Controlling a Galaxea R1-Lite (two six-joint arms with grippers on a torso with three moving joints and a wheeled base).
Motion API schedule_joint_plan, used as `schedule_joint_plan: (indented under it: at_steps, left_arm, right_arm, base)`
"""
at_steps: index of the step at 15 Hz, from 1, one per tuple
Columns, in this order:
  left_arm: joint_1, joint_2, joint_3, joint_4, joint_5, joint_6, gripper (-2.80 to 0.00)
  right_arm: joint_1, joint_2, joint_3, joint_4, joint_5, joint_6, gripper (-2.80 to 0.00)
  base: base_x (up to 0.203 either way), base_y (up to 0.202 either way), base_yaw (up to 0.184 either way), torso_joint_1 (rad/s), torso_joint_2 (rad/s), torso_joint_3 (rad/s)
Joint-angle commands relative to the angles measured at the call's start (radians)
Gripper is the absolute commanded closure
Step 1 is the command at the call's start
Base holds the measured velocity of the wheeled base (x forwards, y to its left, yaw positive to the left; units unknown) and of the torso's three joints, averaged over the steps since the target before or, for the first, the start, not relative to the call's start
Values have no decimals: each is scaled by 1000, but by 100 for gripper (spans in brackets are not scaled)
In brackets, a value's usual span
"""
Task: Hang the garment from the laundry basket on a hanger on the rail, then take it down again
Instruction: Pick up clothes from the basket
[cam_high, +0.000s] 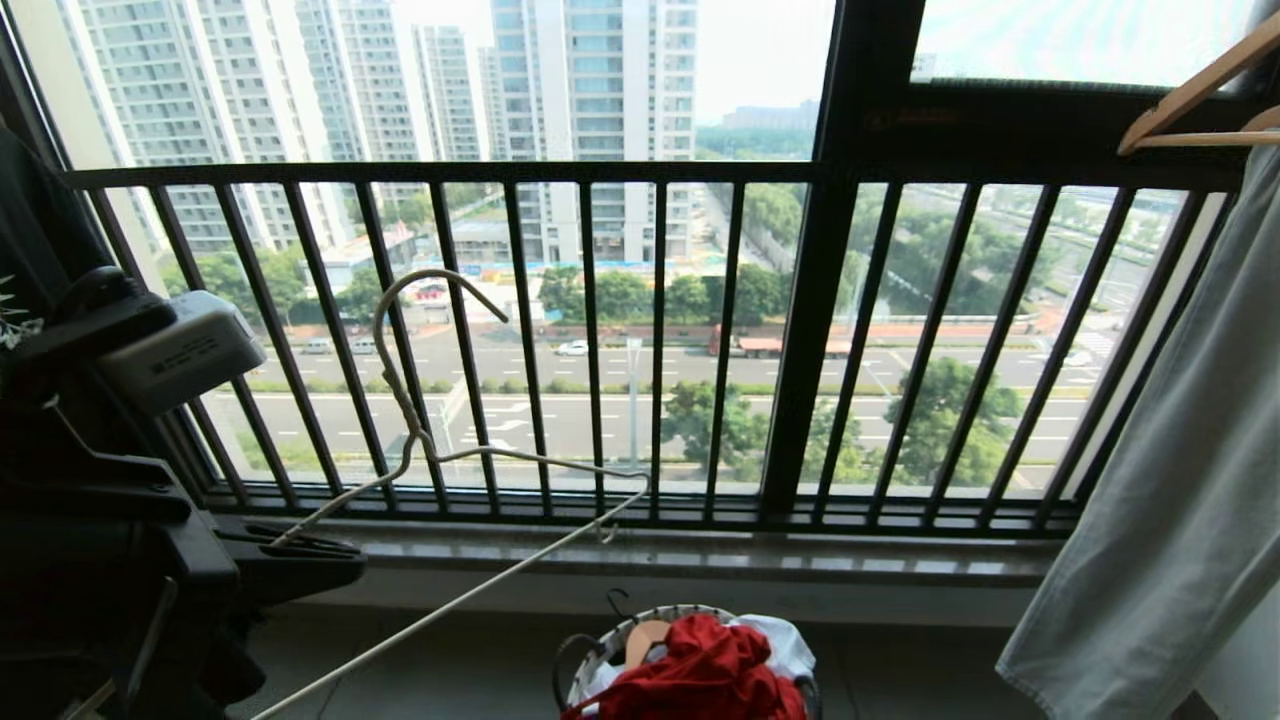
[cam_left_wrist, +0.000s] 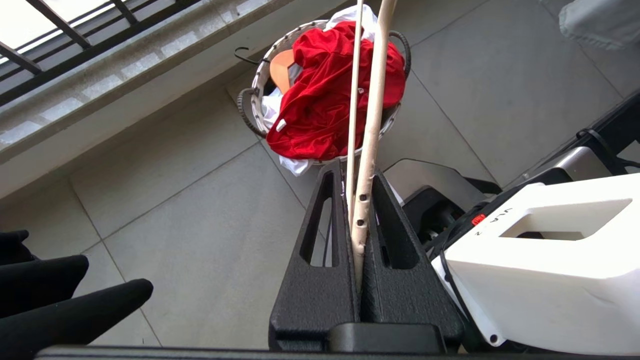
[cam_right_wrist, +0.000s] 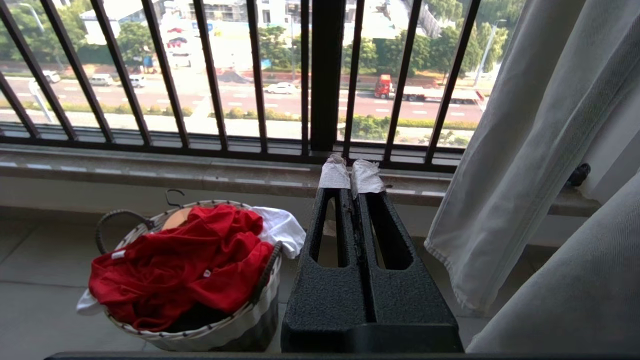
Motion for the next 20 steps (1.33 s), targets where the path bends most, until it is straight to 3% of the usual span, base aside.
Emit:
schedule_joint_plan:
  at_steps: [1,12,20]
  left_arm:
    - [0,-2,0,3,-3,0,0]
    - [0,-7,7,1,-40,3,0]
    - [0,-5,7,1,-63,1,0]
  right_arm:
    - [0,1,0,0,0,0,0]
    - [0,1,0,0,0,0,0]
    - [0,1,0,0,0,0,0]
  base:
    - [0,0,0,-203,505,310]
    - [0,0,0,-164,481,314]
    - [0,0,0,-68,403,330]
